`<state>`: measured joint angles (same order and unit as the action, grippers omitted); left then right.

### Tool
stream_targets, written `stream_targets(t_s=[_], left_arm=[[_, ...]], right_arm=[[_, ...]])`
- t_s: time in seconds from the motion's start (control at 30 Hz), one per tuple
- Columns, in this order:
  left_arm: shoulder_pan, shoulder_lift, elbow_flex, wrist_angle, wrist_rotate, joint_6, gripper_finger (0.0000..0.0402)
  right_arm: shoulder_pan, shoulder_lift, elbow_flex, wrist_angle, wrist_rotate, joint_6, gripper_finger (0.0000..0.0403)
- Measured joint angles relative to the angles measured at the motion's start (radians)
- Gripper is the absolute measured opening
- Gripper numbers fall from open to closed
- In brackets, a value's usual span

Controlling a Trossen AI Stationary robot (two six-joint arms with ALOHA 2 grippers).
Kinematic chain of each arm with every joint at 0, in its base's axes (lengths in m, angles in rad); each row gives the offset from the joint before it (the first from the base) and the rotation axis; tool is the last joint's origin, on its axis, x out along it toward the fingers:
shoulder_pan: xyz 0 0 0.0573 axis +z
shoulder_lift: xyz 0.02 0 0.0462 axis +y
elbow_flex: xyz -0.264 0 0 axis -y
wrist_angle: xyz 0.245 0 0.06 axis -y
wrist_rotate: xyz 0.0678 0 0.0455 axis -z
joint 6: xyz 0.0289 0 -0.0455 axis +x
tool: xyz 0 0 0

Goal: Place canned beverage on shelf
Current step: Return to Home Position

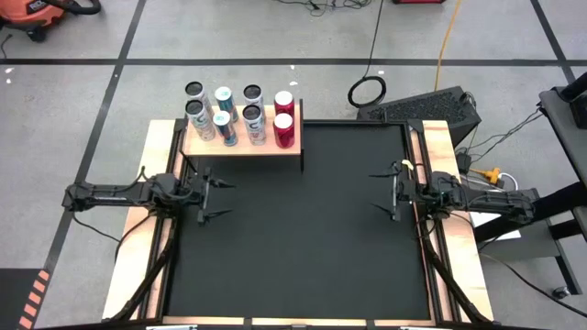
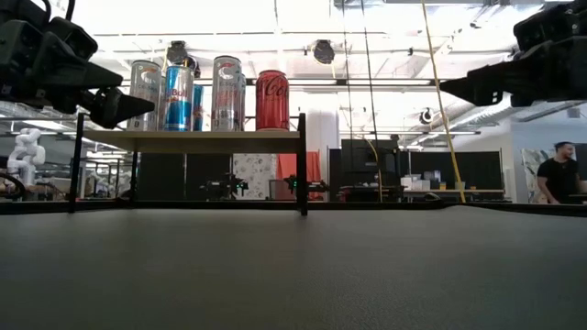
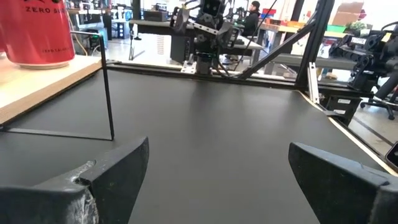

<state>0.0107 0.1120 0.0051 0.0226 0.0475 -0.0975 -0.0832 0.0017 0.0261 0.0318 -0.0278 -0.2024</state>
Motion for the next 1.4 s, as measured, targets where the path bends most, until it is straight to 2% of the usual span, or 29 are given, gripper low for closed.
stream_targets(t_s=[0.33, 1.4], left_arm=[[0.0, -0.109, 0.0, -0.002, 0.0, 0.0, 0.0389], [0.0, -0.111, -0.001, -0.002, 0.0, 0.0, 0.0389]], right_arm=[[0.0, 0.0, 0.0, 0.0, 0.001, 0.0, 0.0373], [-0.001, 0.0, -0.01, 0.004, 0.001, 0.0, 0.0373]])
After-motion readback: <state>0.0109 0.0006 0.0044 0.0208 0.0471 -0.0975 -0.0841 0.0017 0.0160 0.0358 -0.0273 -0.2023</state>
